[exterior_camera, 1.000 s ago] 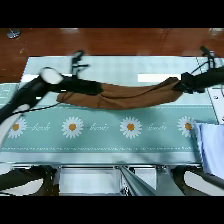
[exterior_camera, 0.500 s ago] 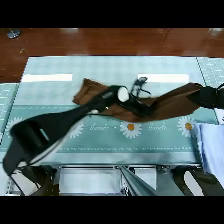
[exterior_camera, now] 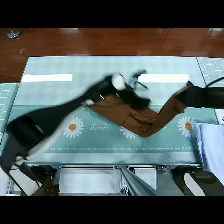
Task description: Fold the shirts.
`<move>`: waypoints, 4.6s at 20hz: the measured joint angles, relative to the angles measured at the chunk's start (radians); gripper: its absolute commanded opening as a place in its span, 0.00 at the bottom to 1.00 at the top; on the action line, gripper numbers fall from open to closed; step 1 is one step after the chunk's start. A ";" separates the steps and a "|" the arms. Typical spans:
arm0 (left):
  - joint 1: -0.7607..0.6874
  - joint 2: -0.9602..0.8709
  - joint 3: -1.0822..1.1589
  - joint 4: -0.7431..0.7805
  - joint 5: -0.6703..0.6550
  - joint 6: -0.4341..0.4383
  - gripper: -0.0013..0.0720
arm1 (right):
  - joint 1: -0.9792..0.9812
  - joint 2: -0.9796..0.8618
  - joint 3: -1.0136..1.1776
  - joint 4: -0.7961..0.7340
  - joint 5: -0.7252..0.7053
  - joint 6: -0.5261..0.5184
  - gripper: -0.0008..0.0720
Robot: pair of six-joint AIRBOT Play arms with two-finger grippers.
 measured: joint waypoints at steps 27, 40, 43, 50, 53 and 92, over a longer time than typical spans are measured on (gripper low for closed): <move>0.829 1.308 -1.242 -0.135 0.035 0.186 0.06 | 0.219 -0.718 0.722 -0.094 0.173 0.055 0.87; 0.829 1.310 -1.260 -0.141 0.057 0.195 0.06 | 0.101 -0.208 -0.630 0.327 -0.561 0.116 0.86; 0.829 1.310 -1.262 -0.141 0.058 0.197 0.06 | 0.104 -0.370 -0.577 0.435 -0.528 0.016 0.81; 0.829 1.310 -1.264 -0.141 0.060 0.197 0.06 | 0.193 -0.632 -0.243 0.515 -0.404 -0.154 0.04; 0.829 1.310 -1.264 -0.141 0.060 0.197 0.06 | 0.205 -0.658 0.044 0.426 -0.305 -0.121 0.04; 0.848 1.080 -0.869 -0.262 0.124 0.404 0.06 | -0.642 -0.245 0.505 -0.075 0.122 0.041 0.04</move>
